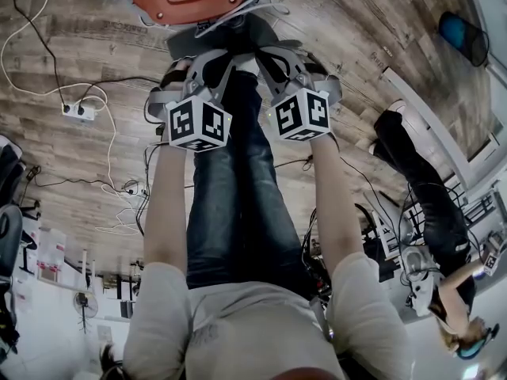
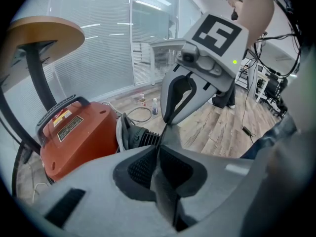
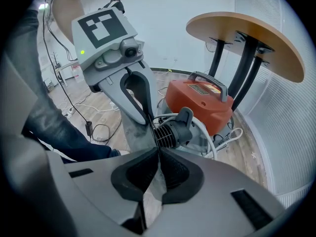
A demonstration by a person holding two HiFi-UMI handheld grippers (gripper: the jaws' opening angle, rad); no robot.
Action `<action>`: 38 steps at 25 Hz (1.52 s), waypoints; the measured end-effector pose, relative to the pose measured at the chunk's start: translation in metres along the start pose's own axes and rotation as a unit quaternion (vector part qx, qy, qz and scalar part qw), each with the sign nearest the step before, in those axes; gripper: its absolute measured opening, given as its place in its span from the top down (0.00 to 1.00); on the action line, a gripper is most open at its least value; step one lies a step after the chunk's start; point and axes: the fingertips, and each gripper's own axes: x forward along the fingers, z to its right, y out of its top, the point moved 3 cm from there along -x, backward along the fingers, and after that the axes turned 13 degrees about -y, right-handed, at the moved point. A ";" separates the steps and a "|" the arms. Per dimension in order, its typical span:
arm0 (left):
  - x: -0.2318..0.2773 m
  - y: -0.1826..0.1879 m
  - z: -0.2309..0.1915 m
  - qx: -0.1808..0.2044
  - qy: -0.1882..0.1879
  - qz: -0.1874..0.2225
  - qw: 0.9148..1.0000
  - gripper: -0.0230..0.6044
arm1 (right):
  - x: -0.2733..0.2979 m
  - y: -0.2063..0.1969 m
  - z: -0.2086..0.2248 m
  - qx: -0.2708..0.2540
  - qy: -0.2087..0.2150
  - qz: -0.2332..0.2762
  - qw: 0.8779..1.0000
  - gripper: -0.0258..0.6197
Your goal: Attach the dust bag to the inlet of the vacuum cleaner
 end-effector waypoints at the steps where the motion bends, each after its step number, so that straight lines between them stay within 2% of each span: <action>1: 0.000 0.000 0.000 0.000 0.000 0.000 1.000 0.91 | 0.000 0.000 0.000 -0.001 0.001 0.000 1.000 0.93; 11: 0.001 0.001 -0.005 0.002 -0.002 -0.005 1.000 0.91 | 0.003 0.000 0.004 -0.010 0.008 0.000 1.000 0.93; 30: 0.002 -0.001 -0.017 -0.026 -0.009 0.012 1.000 0.91 | 0.016 0.004 0.016 -0.032 0.043 -0.005 0.999 0.92; 38: 0.001 0.000 -0.020 -0.033 -0.003 0.008 0.999 0.91 | 0.016 0.006 0.019 -0.019 0.031 -0.008 0.999 0.92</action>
